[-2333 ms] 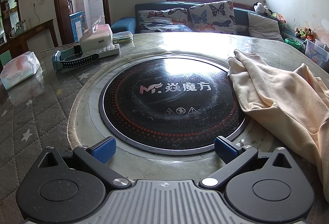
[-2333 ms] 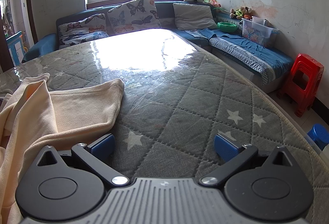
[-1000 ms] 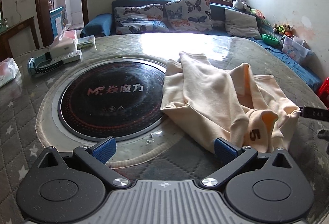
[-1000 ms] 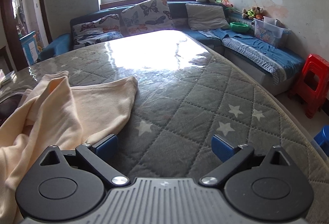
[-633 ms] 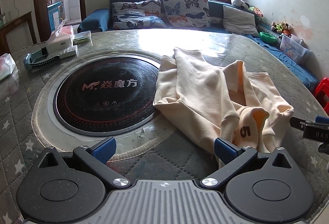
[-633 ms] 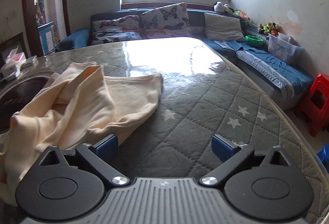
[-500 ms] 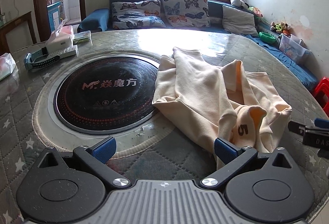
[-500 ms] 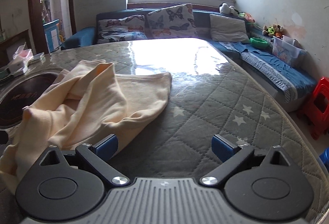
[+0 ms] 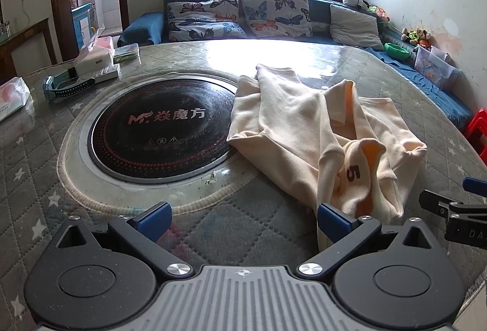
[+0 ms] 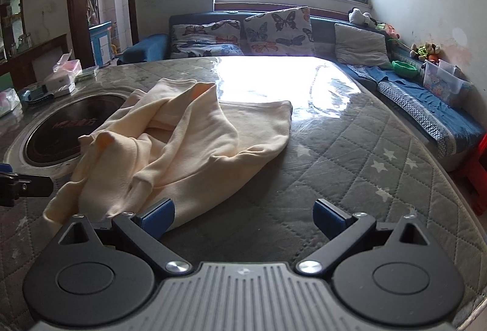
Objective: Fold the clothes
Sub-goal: 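Move both grippers toward the crumpled cream sweatshirt on the table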
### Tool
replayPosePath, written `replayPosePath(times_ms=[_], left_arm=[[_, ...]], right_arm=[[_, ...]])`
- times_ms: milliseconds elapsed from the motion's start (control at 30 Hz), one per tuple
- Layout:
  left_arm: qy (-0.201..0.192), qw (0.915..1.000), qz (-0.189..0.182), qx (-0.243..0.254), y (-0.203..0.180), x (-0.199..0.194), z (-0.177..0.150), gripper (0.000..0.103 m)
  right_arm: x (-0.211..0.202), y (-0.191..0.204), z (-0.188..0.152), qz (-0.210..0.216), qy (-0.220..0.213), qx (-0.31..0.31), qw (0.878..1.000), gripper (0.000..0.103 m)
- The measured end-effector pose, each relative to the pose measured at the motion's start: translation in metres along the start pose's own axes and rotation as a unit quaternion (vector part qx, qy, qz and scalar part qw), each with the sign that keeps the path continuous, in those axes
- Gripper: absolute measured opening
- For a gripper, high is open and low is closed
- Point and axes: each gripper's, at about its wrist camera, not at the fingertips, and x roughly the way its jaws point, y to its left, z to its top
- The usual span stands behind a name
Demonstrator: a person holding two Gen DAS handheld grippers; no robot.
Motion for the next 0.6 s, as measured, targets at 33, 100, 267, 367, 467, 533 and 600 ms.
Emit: replayPosePath(times_ms=[33,100,267,367,467,533,600], left_arm=[[0.000,1.0000,0.000,0.001,0.000,-0.002,-0.001,0.103],[0.000,1.0000,0.000,0.002,-0.001,-0.004,-0.004,0.103],[0.002,1.0000,-0.002,0.004,-0.004,-0.011,-0.010,0.103],[0.002,1.0000,-0.005,0.005,-0.006,-0.014,-0.013,0.103],[0.003,0.9999,-0.005,0.008,-0.009,-0.017,-0.016,0.103],[0.002,0.9999,-0.004,0.010,-0.010,-0.019,-0.018,0.103],[0.000,0.9999,-0.004,0.012,-0.011,-0.021,-0.020,0.103]], right_arm=[[-0.002,0.001,-0.001,0.001,0.000,0.000,1.000,0.099],[-0.004,0.002,-0.002,0.003,0.000,0.000,1.000,0.099],[-0.011,0.005,-0.006,0.009,-0.001,0.001,1.000,0.099],[-0.016,0.008,-0.009,0.011,-0.003,-0.002,1.000,0.099],[-0.020,0.010,-0.011,0.013,-0.004,-0.004,1.000,0.099],[-0.024,0.010,-0.012,0.013,-0.005,-0.002,1.000,0.099],[-0.027,0.010,-0.014,0.013,-0.006,-0.002,1.000,0.099]])
